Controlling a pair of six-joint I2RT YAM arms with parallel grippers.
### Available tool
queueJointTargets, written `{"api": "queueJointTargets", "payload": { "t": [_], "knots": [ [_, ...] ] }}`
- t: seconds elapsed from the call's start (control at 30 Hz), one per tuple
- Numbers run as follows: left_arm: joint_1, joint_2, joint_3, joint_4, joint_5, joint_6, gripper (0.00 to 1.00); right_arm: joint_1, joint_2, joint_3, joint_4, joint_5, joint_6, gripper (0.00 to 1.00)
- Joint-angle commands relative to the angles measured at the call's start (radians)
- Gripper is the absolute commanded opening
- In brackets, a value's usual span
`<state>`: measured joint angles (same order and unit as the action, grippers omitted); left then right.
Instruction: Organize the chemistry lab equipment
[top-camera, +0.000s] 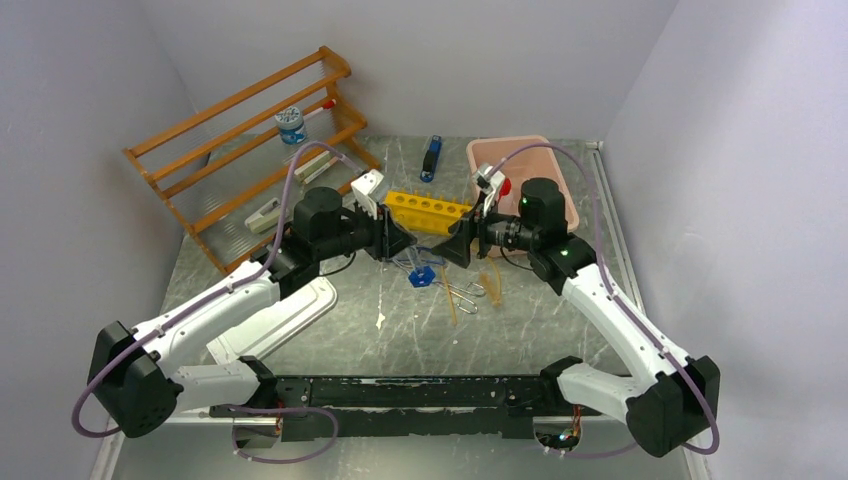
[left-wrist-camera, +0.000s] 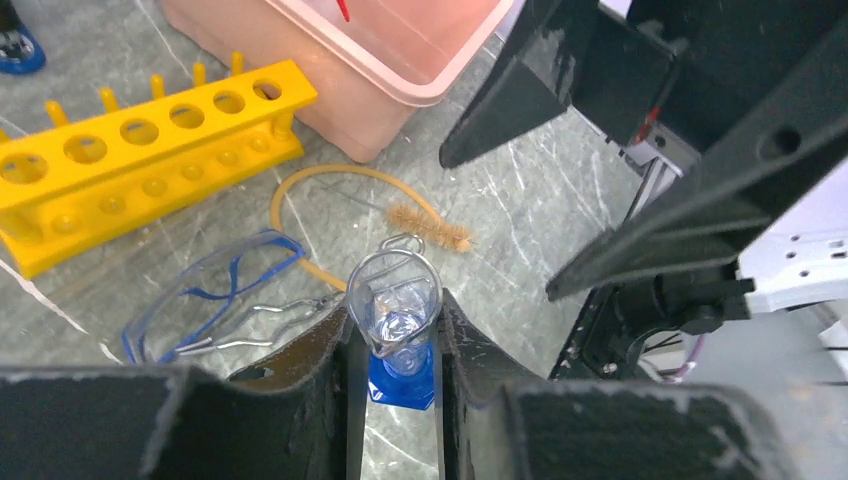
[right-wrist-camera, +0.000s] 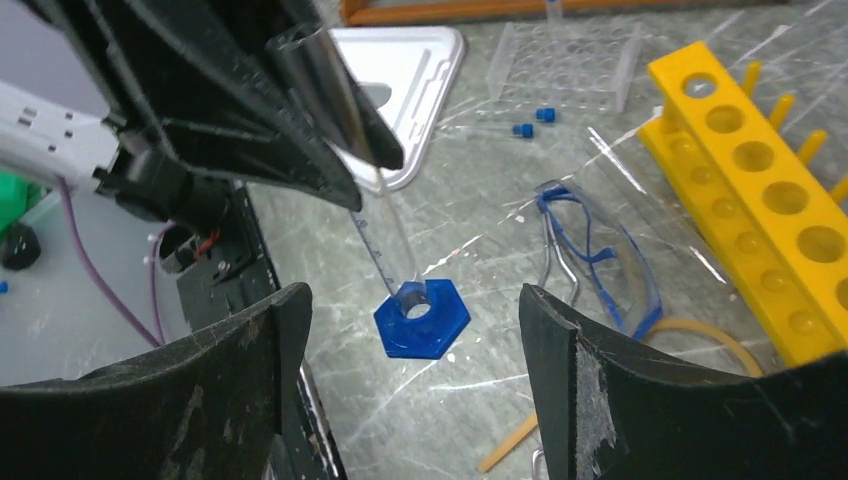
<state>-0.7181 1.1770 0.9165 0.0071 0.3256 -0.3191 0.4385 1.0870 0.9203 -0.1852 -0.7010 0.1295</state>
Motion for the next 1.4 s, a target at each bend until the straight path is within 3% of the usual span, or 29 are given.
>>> {"api": "queueJointTargets", "payload": {
  "t": [0.0, 0.33, 0.43, 0.63, 0.77, 0.9, 1.37],
  "knots": [
    [0.018, 0.011, 0.012, 0.017, 0.057, -0.159, 0.05, 0.038, 0.010, 0.011, -0.019, -0.081, -0.091, 0.79],
    [0.042, -0.001, 0.018, 0.058, 0.153, -0.291, 0.05, 0.144, 0.053, -0.035, 0.083, 0.000, -0.025, 0.75],
    [0.045, -0.010, 0.020, 0.060, 0.158, -0.304, 0.05, 0.146, 0.072, -0.031, 0.089, 0.036, -0.011, 0.67],
    [0.051, -0.007, 0.023, 0.079, 0.166, -0.333, 0.05, 0.153, 0.100, -0.013, 0.082, 0.063, 0.006, 0.39],
    [0.054, 0.003, 0.020, 0.118, 0.185, -0.362, 0.05, 0.153, 0.114, 0.018, 0.036, 0.112, -0.011, 0.32],
    [0.058, 0.009, 0.029, 0.124, 0.183, -0.365, 0.07, 0.153, 0.110, 0.028, 0.029, 0.140, -0.014, 0.41],
    [0.080, 0.025, 0.025, 0.172, 0.181, -0.417, 0.10, 0.153, 0.136, 0.085, -0.046, 0.095, -0.071, 0.52]
  ]
}}
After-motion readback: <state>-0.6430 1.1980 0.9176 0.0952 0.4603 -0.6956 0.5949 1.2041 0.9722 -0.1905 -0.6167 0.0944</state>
